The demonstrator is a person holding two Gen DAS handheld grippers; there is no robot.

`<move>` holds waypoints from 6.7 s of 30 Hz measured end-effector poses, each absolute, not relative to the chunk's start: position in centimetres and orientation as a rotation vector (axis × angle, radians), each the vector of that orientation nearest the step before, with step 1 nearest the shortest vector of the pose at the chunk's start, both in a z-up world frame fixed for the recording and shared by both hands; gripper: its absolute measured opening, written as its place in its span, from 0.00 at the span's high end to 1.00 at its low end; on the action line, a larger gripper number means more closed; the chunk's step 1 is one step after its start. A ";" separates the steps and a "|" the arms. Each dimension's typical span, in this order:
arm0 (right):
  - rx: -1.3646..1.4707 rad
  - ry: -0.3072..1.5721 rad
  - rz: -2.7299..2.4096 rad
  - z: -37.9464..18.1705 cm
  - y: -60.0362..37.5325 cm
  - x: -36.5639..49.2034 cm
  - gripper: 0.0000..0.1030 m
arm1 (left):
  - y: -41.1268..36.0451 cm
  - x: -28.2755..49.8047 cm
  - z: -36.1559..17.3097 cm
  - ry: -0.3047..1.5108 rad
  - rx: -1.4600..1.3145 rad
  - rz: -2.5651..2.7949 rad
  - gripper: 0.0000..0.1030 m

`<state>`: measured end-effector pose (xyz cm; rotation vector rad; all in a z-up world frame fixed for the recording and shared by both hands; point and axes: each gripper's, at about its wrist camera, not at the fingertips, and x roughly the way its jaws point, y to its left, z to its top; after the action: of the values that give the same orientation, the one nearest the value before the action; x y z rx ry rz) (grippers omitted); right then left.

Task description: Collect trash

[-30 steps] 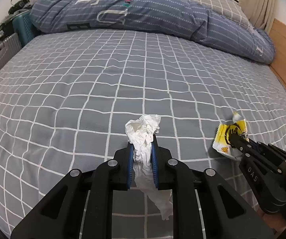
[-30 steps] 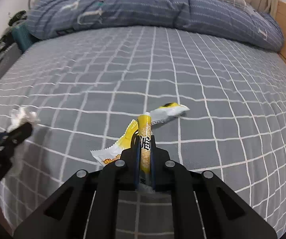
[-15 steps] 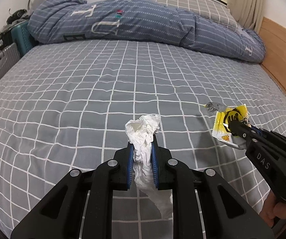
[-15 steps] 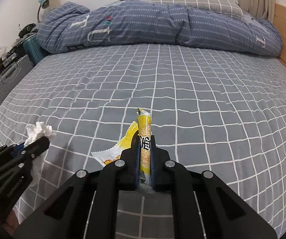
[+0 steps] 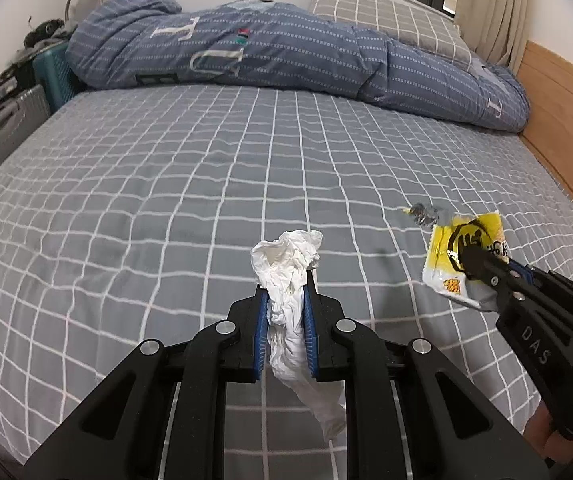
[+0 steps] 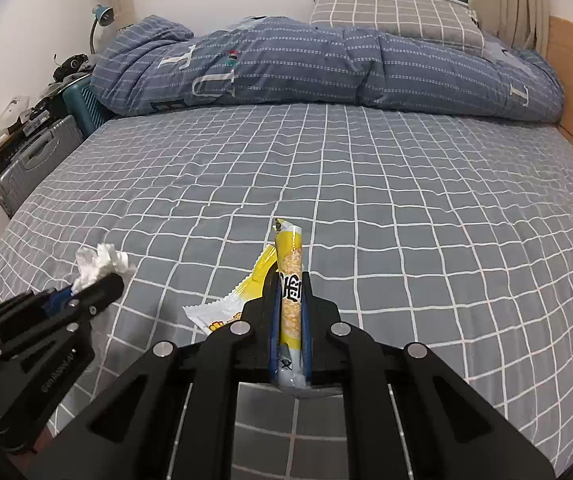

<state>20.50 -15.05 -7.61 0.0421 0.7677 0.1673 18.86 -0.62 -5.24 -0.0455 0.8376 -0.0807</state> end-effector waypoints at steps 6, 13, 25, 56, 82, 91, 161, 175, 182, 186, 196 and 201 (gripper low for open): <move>0.032 0.754 0.171 -6.9 -15.0 19.3 0.92 | -0.8 17.3 -5.3 0.836 -0.046 -0.088 0.86; 0.019 0.744 0.176 -6.3 -14.8 18.0 0.92 | -1.6 16.1 -4.9 0.821 -0.048 -0.105 0.85; 0.006 0.745 0.181 -5.9 -15.1 15.9 0.92 | -2.0 13.9 -5.0 0.827 -0.029 -0.109 0.85; -0.049 0.742 0.175 -5.7 -16.4 6.7 0.92 | -3.1 5.4 -4.7 0.827 0.004 -0.135 0.85; -0.046 0.764 0.200 -6.8 -16.2 -0.2 0.92 | -1.9 -1.6 -5.9 0.854 0.002 -0.133 0.85; -0.043 0.775 0.209 -7.3 -16.4 -2.7 0.92 | -1.9 -4.4 -6.6 0.872 0.008 -0.129 0.85; -0.051 1.204 0.205 -22.3 -16.7 -11.1 0.34 | 0.8 -11.5 -20.4 1.184 -0.012 -0.073 0.85; -0.030 1.113 0.067 -20.9 -22.9 -11.8 0.10 | -6.6 -10.7 -20.5 1.196 0.038 -0.187 0.85; 0.014 1.085 -0.018 -20.3 -25.9 -11.9 0.07 | -8.7 -10.9 -20.5 1.185 0.054 -0.211 0.81; 0.006 1.064 -0.026 -19.7 -25.8 -12.1 0.07 | -8.9 -11.1 -20.8 1.184 0.064 -0.202 0.60; -0.007 1.059 -0.027 -19.6 -25.4 -12.0 0.07 | -8.0 -11.7 -20.3 1.155 0.065 -0.162 0.24; -0.002 1.035 -0.005 -19.1 -24.5 -11.9 0.07 | -6.5 -11.9 -18.4 1.101 0.080 -0.112 0.07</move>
<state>-11.89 -24.48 -19.14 -0.0019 1.0345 -0.0048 -11.94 -6.52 -18.38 0.0800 1.1014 -0.1120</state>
